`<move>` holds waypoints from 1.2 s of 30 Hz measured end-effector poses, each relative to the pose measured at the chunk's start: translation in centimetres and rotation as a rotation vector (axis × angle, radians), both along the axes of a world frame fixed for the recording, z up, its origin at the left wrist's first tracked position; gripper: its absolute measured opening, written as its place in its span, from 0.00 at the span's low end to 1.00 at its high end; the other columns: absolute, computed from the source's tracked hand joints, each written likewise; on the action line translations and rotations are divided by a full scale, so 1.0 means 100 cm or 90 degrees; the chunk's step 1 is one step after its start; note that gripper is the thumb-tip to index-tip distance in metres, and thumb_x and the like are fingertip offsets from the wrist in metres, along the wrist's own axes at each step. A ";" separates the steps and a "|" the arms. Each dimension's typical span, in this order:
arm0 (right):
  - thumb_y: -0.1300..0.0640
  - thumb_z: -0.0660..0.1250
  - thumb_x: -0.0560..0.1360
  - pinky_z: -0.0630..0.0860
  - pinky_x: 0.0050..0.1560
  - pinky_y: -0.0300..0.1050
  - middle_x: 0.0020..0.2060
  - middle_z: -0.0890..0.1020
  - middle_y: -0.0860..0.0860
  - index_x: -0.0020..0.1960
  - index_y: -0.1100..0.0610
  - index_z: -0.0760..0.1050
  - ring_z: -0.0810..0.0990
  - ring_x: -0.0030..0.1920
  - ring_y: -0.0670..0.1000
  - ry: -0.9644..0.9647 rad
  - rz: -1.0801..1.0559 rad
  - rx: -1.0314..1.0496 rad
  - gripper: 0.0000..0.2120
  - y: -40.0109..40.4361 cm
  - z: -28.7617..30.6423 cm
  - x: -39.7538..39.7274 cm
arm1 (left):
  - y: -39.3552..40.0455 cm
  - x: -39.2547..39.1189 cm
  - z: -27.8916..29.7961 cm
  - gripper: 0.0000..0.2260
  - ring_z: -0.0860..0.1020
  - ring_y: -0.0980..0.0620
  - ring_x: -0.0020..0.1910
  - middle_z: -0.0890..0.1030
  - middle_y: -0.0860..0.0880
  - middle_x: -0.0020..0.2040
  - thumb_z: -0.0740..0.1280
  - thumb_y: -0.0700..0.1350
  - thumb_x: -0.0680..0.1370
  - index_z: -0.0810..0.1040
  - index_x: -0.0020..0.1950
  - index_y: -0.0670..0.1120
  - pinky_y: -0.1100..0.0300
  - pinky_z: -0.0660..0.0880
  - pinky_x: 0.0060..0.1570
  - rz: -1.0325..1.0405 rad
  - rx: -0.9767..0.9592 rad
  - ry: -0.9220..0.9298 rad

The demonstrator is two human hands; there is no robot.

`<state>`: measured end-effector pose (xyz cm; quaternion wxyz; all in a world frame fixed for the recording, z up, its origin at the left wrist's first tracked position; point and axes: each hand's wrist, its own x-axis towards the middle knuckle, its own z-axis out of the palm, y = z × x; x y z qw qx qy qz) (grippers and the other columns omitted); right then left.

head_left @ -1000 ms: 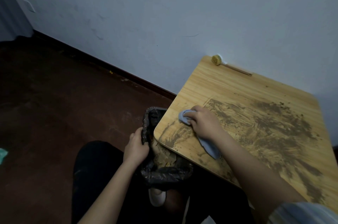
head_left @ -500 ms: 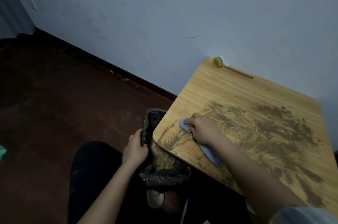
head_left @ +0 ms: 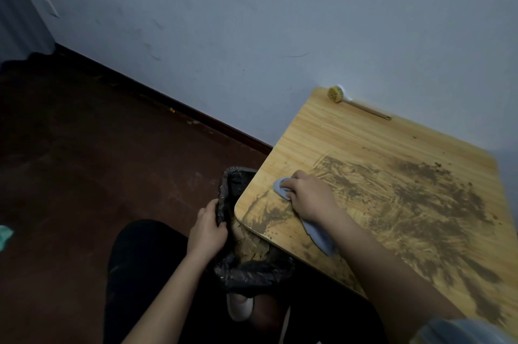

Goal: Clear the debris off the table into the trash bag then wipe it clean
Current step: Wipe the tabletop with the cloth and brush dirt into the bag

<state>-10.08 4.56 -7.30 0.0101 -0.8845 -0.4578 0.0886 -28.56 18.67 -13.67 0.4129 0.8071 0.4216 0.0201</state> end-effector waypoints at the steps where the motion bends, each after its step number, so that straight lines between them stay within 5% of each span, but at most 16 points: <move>1: 0.57 0.56 0.82 0.74 0.48 0.51 0.56 0.73 0.54 0.63 0.50 0.75 0.74 0.51 0.59 0.008 0.020 0.003 0.14 -0.001 -0.002 -0.003 | 0.001 0.001 0.000 0.25 0.74 0.42 0.60 0.68 0.46 0.67 0.63 0.41 0.78 0.61 0.74 0.53 0.54 0.71 0.55 0.000 0.000 -0.001; 7: 0.55 0.58 0.82 0.70 0.46 0.47 0.58 0.74 0.51 0.65 0.48 0.75 0.73 0.54 0.57 0.066 0.126 0.015 0.14 -0.002 -0.003 -0.016 | 0.001 0.000 0.000 0.25 0.74 0.42 0.61 0.69 0.45 0.67 0.63 0.41 0.78 0.61 0.74 0.52 0.52 0.72 0.56 -0.001 -0.002 -0.002; 12: 0.59 0.56 0.81 0.70 0.46 0.48 0.56 0.73 0.54 0.62 0.52 0.76 0.73 0.52 0.59 -0.015 -0.006 0.059 0.14 0.013 0.010 0.003 | 0.000 0.000 -0.001 0.25 0.74 0.42 0.61 0.68 0.46 0.66 0.63 0.41 0.78 0.60 0.74 0.52 0.54 0.71 0.54 -0.002 -0.001 -0.005; 18: 0.65 0.55 0.79 0.65 0.39 0.47 0.49 0.69 0.56 0.46 0.55 0.68 0.68 0.41 0.55 -0.004 -0.070 -0.085 0.08 0.036 0.012 0.007 | 0.002 -0.001 0.001 0.26 0.74 0.42 0.61 0.68 0.46 0.66 0.63 0.42 0.78 0.61 0.74 0.53 0.53 0.71 0.56 -0.003 -0.006 -0.008; 23: 0.63 0.57 0.80 0.70 0.43 0.50 0.56 0.73 0.56 0.59 0.52 0.76 0.75 0.45 0.59 0.023 0.098 -0.085 0.14 0.035 0.006 -0.006 | 0.005 0.000 0.000 0.25 0.74 0.42 0.61 0.69 0.46 0.66 0.63 0.41 0.77 0.61 0.73 0.53 0.53 0.71 0.55 0.005 -0.008 -0.023; 27: 0.61 0.57 0.80 0.70 0.42 0.51 0.56 0.73 0.54 0.59 0.52 0.78 0.75 0.47 0.59 0.056 0.209 -0.081 0.13 0.029 0.003 -0.016 | 0.004 0.001 -0.003 0.25 0.74 0.42 0.60 0.69 0.47 0.65 0.62 0.42 0.78 0.61 0.73 0.54 0.54 0.71 0.54 0.002 -0.020 -0.026; 36: 0.59 0.57 0.82 0.73 0.46 0.52 0.55 0.73 0.54 0.65 0.49 0.75 0.74 0.50 0.59 0.017 0.103 -0.014 0.15 0.043 0.002 -0.018 | 0.002 0.000 -0.005 0.25 0.75 0.43 0.59 0.69 0.47 0.65 0.62 0.42 0.78 0.61 0.73 0.54 0.56 0.71 0.50 -0.002 -0.009 -0.018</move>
